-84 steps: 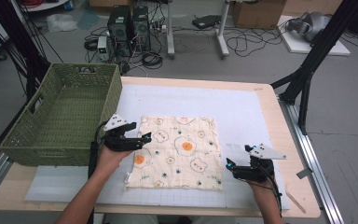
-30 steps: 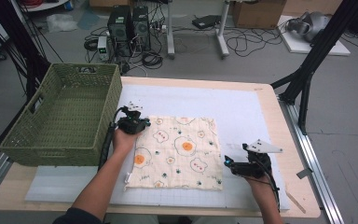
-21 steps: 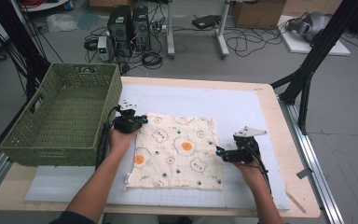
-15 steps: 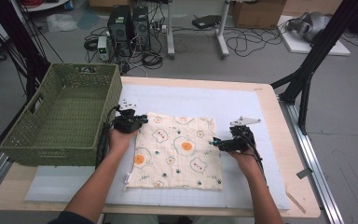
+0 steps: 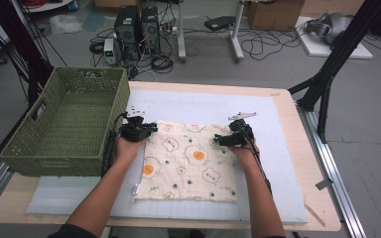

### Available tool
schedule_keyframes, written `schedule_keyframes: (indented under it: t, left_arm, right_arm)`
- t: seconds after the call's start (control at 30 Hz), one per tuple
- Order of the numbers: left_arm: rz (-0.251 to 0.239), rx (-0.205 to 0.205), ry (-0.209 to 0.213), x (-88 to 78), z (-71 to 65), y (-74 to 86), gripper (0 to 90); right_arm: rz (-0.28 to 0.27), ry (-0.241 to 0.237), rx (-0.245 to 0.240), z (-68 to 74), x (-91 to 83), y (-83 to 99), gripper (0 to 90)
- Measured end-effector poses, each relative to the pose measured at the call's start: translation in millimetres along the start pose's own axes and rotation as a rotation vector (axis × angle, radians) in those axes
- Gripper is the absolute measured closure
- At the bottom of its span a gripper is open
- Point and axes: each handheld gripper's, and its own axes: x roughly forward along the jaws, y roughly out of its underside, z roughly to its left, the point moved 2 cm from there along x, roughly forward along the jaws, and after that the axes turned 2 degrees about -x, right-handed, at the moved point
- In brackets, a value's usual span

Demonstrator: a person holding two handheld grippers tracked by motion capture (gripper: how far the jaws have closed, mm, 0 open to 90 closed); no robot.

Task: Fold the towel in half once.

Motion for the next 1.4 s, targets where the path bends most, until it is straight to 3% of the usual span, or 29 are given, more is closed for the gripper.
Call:
schedule_keyframes:
  t: [0.03, 0.17, 0.33, 0.43, 0.5, 0.57, 0.67, 0.8, 0.93, 1.17, 1.27, 1.3, 1.4]
  left_arm:
    - [0.002, -0.002, 0.000, 0.1, 0.0, 0.0, 83.7]
    - [0.006, -0.001, 0.004, 1.5, -0.4, 0.8, 83.8]
    - [0.017, -0.001, 0.017, 3.1, -1.3, 2.1, 84.7]
    - [-0.009, 0.020, 0.003, 0.4, -3.1, -1.4, 86.1]
    - [-0.048, 0.021, -0.021, -2.9, -3.0, -6.2, 86.3]
    - [-0.098, -0.008, -0.017, -6.1, -2.5, -12.2, 86.4]
    - [-0.135, -0.007, -0.001, -9.4, -5.2, -17.1, 86.3]
    - [-0.111, -0.007, 0.036, -12.2, -8.4, -15.5, 86.2]
    - [-0.150, -0.012, 0.053, -21.1, -11.8, -15.7, 85.9]
    - [-0.162, 0.045, 0.058, -36.7, -24.9, -8.5, 85.9]
    - [-0.132, 0.086, 0.067, -41.3, -31.8, -3.3, 85.8]
    - [-0.156, 0.095, 0.060, -45.2, -34.4, -1.8, 85.8]
    - [-0.160, 0.094, 0.074, -51.2, -37.7, 0.2, 85.8]
  right_arm:
    - [0.005, 0.004, -0.002, 0.2, 2.9, -1.2, 20.3]
    - [-0.013, -0.002, 0.006, -0.7, 5.6, -6.0, 37.6]
    - [-0.009, -0.026, -0.008, 0.7, 1.9, -7.1, 77.3]
    - [0.004, -0.021, -0.054, 4.7, 1.0, -8.9, 84.2]
    - [-0.003, 0.012, -0.090, 5.3, -0.3, -10.7, 85.5]
    - [-0.024, 0.046, -0.114, 3.1, -3.2, -13.6, 85.7]
    - [-0.077, 0.051, -0.080, -0.9, -10.9, -17.3, 85.7]
    - [-0.114, 0.029, -0.085, 0.4, -23.4, -19.2, 85.6]
    - [-0.133, 0.009, -0.133, 4.7, -37.3, -19.7, 85.5]
    - [-0.154, -0.027, -0.162, 14.3, -60.7, -10.3, 85.5]
    - [-0.186, -0.029, -0.178, 18.8, -70.9, -5.5, 85.5]
    - [-0.185, -0.027, -0.180, 20.0, -72.9, -3.8, 85.5]
    - [-0.180, -0.034, -0.190, 24.8, -79.3, 4.0, 85.5]
